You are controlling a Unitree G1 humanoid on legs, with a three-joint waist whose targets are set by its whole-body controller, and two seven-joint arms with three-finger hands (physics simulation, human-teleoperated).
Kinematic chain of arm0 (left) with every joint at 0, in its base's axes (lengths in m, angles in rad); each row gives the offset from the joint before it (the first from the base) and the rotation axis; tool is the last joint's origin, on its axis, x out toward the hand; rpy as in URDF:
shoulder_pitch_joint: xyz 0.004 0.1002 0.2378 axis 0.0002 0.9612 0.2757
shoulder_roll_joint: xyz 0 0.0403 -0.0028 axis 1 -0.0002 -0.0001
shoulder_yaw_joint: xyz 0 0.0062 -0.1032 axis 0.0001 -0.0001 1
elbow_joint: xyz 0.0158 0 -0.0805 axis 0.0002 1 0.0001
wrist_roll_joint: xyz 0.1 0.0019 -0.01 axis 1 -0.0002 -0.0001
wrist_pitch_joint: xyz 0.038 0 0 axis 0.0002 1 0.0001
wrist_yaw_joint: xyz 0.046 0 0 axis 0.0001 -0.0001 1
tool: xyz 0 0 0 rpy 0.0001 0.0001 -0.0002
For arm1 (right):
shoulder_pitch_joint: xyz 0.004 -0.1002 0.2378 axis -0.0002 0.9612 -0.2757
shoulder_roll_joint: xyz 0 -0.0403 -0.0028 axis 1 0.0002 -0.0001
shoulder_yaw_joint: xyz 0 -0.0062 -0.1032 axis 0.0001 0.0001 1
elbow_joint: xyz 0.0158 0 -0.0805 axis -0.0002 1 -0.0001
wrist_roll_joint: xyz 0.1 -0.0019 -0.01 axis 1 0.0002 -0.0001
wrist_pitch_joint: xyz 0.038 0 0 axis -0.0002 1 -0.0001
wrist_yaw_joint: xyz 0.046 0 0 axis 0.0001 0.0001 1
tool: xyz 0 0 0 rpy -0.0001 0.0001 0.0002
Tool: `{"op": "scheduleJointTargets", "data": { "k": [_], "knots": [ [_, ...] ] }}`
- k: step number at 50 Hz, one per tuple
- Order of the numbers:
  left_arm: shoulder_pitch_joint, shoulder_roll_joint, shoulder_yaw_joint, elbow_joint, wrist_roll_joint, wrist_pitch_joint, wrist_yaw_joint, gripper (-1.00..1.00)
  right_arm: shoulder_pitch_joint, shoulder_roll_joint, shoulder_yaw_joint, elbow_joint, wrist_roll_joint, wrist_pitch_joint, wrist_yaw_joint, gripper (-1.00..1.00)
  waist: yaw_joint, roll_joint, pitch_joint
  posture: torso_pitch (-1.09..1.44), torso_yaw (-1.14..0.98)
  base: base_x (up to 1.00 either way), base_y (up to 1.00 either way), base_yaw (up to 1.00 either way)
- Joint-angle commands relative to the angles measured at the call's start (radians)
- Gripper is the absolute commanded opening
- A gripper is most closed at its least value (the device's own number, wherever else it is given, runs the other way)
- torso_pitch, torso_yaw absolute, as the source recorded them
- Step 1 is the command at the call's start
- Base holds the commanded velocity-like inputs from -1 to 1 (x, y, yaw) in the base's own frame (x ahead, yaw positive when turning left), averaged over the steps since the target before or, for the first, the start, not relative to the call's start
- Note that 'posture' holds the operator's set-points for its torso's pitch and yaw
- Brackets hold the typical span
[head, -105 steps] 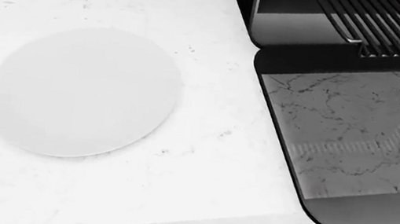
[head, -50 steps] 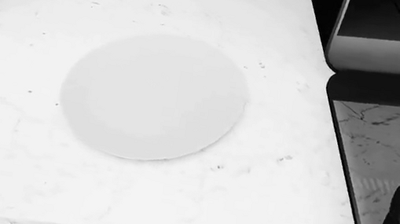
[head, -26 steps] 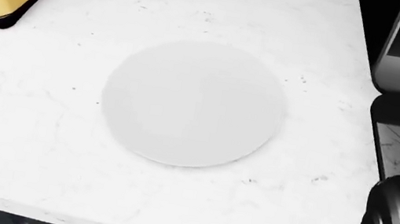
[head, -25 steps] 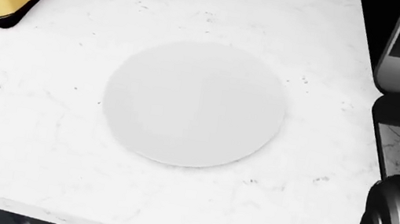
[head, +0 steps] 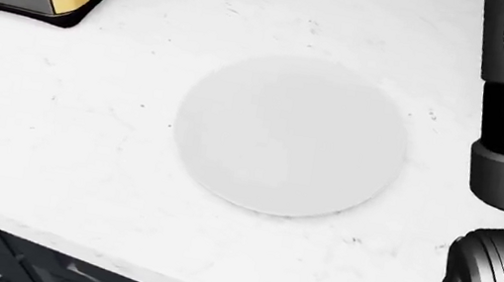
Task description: Pick the bread from the rack and place it on the plate on the counter.
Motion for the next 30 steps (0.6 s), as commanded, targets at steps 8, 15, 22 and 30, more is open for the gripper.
{"op": "scheduleJointTargets", "data": {
  "k": [8,15,22,30],
  "knots": [
    [-0.017,0.005,0.018,-0.022,0.024,-0.028,-0.013,1.00,0.039,0.017,-0.012,0.016,-0.080,-0.107,0.051,-1.00,0.010,-0.002,-0.036,0.00,0.59,0.00,0.00,0.00],
    [-0.023,-0.003,0.013,-0.016,0.044,-0.025,-0.026,1.00,0.074,0.035,-0.003,-0.051,-0.121,-0.072,0.124,-1.00,0.019,-0.006,-0.036,0.00,0.59,0.00,0.00,0.00],
    [-0.026,-0.006,0.014,-0.017,0.055,-0.017,-0.038,1.00,0.113,0.044,0.010,-0.118,-0.166,-0.037,0.196,-1.00,0.022,-0.009,-0.039,0.00,0.59,0.00,0.00,0.00],
    [-0.021,-0.007,0.019,-0.023,0.060,-0.009,-0.045,1.00,0.155,0.055,0.014,-0.167,-0.221,-0.013,0.250,-1.00,0.026,-0.012,-0.042,0.00,0.59,0.00,0.00,0.00]
  ]
}}
